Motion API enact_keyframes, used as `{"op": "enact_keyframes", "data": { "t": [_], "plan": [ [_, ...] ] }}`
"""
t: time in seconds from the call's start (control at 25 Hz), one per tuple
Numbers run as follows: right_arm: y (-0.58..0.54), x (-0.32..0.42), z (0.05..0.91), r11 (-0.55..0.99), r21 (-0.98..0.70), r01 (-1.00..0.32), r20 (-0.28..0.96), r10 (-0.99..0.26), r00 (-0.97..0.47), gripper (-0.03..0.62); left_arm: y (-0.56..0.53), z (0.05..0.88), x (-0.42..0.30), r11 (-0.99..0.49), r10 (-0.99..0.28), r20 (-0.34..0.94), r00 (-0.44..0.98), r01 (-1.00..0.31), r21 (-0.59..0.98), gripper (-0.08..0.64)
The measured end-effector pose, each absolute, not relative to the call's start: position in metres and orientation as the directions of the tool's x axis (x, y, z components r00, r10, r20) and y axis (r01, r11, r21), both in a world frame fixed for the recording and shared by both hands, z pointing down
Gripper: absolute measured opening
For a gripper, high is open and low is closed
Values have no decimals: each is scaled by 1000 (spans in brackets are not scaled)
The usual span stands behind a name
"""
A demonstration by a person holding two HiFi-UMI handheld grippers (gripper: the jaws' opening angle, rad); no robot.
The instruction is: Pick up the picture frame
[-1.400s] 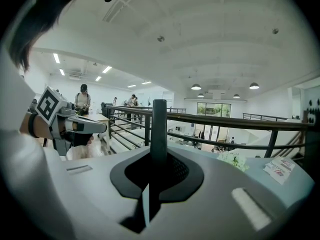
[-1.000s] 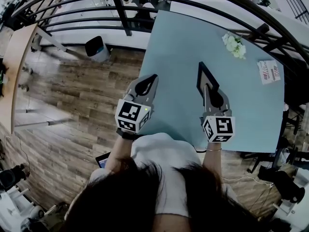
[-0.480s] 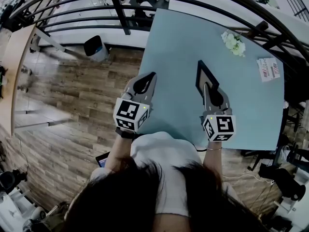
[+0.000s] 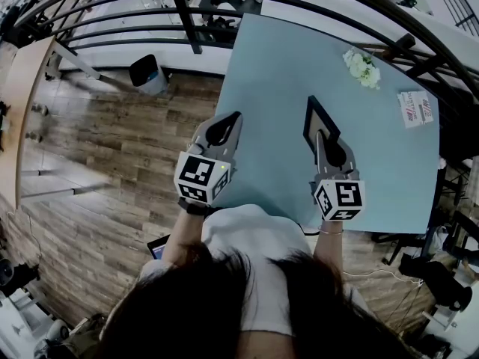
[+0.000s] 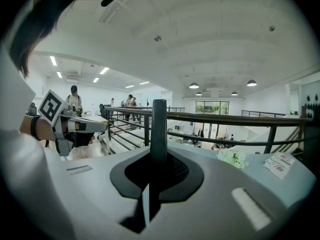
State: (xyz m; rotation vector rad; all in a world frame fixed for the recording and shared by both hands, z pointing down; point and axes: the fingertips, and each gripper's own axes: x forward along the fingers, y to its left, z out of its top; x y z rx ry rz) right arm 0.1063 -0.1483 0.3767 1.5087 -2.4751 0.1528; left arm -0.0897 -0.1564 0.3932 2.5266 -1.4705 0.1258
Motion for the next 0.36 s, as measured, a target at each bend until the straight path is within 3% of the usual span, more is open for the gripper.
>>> {"op": "enact_keyframes", "data": {
  "t": [0.36],
  "plan": [
    [-148,100,379,479,41,-877,275,-849,-451,12,-159,384,-90,-487,-847,159,508,-860,152,57]
  ]
}}
